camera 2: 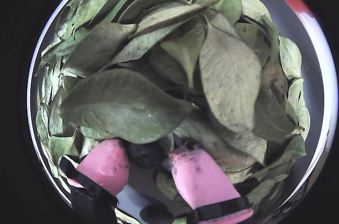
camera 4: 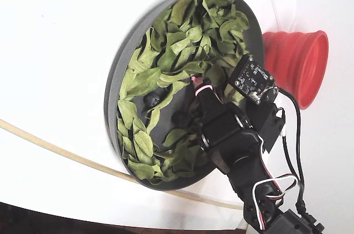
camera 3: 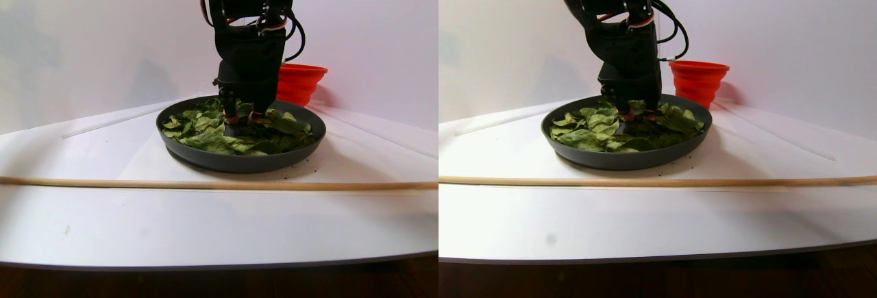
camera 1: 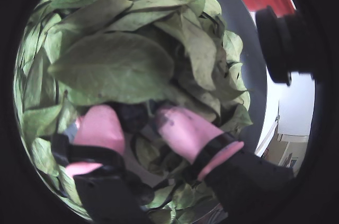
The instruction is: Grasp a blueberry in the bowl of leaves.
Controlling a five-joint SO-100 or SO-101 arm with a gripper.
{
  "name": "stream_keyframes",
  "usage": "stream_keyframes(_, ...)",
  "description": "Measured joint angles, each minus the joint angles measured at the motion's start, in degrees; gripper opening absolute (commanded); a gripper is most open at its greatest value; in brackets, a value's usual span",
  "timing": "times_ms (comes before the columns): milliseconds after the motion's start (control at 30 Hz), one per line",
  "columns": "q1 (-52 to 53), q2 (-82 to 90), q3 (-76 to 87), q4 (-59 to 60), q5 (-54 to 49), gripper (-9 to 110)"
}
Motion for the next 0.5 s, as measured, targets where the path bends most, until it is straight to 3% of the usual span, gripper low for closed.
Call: stream_keyframes(500, -0.7, -0.97, -0.53, -0.18, 0.09, 10)
